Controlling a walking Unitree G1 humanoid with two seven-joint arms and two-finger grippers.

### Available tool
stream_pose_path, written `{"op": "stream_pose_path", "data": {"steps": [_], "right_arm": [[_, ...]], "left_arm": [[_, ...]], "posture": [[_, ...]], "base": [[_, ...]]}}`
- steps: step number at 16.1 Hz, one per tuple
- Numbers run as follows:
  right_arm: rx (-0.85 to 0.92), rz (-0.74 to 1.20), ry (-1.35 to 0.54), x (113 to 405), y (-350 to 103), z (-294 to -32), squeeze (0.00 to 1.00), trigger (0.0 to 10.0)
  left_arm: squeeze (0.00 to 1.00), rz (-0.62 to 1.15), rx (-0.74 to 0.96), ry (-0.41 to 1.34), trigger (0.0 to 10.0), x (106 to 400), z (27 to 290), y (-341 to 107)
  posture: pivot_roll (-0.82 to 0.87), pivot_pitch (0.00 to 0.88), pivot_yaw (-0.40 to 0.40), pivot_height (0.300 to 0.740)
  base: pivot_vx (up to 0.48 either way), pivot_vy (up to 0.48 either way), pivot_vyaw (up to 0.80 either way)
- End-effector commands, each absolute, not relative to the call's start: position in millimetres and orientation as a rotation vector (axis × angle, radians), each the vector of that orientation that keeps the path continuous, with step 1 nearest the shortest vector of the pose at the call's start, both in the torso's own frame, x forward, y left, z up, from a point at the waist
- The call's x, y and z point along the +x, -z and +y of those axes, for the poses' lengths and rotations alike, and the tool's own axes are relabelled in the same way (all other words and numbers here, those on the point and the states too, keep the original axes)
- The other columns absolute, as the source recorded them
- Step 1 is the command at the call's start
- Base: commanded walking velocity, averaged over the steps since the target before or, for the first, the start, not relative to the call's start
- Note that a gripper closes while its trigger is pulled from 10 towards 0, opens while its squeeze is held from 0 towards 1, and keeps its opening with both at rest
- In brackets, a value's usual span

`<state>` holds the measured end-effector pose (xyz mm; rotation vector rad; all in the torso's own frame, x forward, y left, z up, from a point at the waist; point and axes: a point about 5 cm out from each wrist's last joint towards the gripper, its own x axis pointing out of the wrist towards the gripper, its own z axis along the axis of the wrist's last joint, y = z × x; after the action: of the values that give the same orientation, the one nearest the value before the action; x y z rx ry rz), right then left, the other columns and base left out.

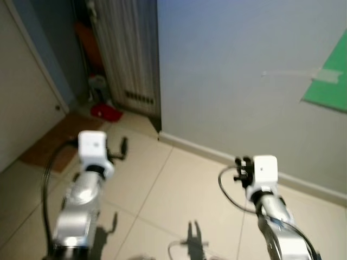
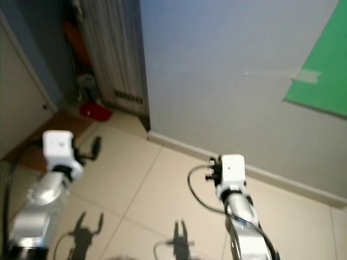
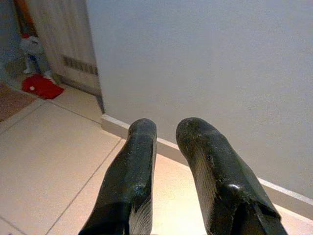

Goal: Hang keys on a hook

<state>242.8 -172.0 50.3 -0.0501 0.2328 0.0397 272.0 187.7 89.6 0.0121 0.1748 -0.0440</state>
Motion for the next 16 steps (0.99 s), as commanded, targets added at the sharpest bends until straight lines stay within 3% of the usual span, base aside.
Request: {"op": "stream_pose_path", "data": {"steps": [1,4,16], "right_arm": [[-0.054,0.213,-0.032,244,-54,-170,0.00,10.0],[-0.048,0.200,-0.041,247,-57,-168,0.00,10.0],[-0.036,0.251,-0.064,239,-47,-165,0.00,10.0]], "left_arm": [[0.00,0.196,-0.007,0.050,10.0,269,187,-87],[0.00,0.185,0.010,0.052,10.0,272,186,-88],[0.00,0.187,0.032,0.114,10.0,277,183,-89]], "posture": [[0.04,0.000,0.020,0.740],[0.04,0.000,0.023,0.740],[0.02,0.000,0.036,0.740]], "base": [[0.000,0.000,0.00],[0.000,0.000,0.00],[0.000,0.000,-0.68]]}}
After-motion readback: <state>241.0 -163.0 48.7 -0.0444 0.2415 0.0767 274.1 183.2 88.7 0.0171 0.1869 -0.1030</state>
